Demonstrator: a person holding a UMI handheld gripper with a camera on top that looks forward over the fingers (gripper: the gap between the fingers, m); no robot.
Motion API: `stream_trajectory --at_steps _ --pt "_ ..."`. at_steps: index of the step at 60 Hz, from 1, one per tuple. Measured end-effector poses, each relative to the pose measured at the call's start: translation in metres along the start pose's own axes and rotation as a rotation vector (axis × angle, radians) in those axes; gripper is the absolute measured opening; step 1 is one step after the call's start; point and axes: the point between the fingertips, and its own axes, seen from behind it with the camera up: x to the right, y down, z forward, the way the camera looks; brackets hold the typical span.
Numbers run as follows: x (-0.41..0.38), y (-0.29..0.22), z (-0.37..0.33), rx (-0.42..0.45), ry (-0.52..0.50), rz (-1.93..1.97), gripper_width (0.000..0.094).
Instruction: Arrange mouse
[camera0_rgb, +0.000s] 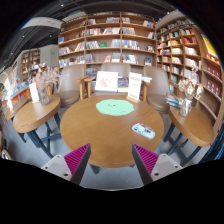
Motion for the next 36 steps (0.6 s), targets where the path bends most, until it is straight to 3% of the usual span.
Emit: stream_trajectory --at_steps 20,36 --pt "0.156 0.016 0.040 -0.008 0.190 0.039 0.0856" --pt "0.165 0.011 0.095 -0.002 0.120 0.058 0.0851"
